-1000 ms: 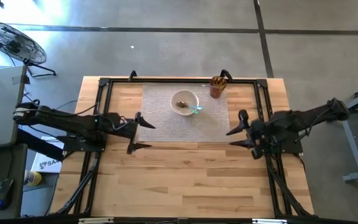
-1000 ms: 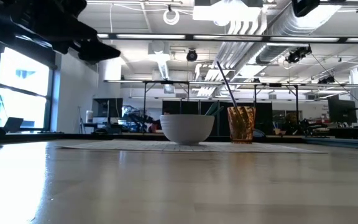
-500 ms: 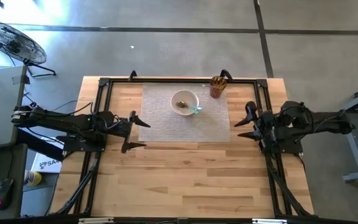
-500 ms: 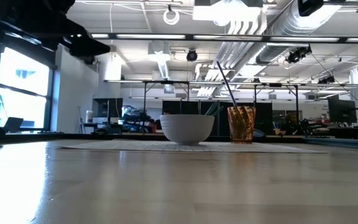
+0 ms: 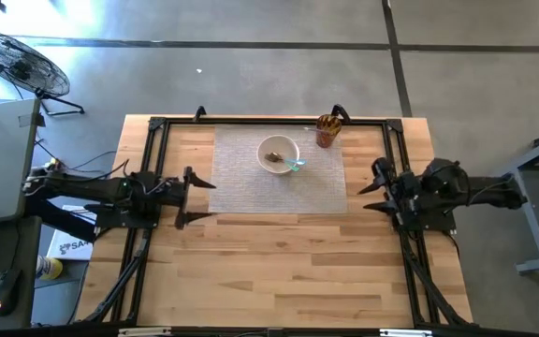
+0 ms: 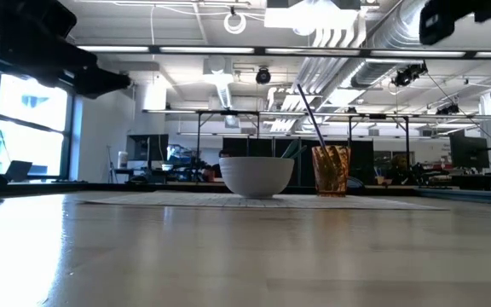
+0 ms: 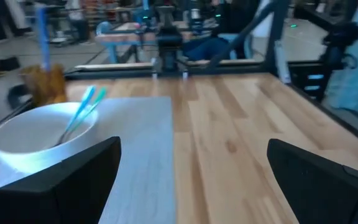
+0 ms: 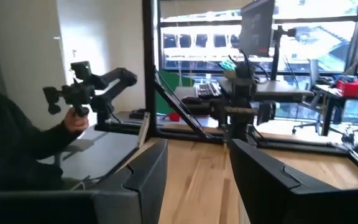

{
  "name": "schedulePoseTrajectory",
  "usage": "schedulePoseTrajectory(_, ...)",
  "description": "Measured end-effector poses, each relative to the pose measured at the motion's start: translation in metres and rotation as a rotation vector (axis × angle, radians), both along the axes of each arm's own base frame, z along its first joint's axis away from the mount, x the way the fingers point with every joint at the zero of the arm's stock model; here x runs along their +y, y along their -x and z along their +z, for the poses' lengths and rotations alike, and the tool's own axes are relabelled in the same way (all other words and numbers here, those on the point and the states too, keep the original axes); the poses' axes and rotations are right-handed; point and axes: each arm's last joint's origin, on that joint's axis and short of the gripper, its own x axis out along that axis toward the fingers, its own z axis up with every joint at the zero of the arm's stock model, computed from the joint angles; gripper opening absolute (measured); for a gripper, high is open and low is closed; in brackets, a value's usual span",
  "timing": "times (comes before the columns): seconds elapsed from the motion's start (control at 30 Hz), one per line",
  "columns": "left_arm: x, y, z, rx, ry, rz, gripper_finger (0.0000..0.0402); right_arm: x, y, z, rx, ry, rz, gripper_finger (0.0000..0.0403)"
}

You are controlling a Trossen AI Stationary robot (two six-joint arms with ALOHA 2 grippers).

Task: Pick & Place Utensil
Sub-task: Return to Home Position

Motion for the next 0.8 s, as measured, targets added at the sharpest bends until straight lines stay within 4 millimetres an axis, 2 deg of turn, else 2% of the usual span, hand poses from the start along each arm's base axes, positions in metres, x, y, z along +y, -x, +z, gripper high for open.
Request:
schedulePoseTrajectory(0.23, 0.002, 0.016, -0.001, -0.004, -0.004, 0.042, 0.0399, -0.001, -0.002, -0.054, -0.031, -0.059, -0.02, 0.0168)
schedulePoseTrajectory(0.47, 0.003, 0.024, -0.016, -0.086, 0.011, 0.045, 0.0399, -0.001, -0.003, -0.087, -0.02, -0.081, -0.032, 0.0169)
schedulePoseTrajectory(0.6, 0.001, 0.023, -0.017, -0.099, 0.0, -0.034, 0.0399, -0.003, -0.005, -0.095, 0.07, -0.095, -0.09, 0.0168)
schedulePoseTrajectory(0.8, 0.002, 0.023, -0.018, -0.092, 0.005, 0.029, 0.0399, -0.005, -0.006, -0.095, 0.062, -0.101, -0.178, 0.0169)
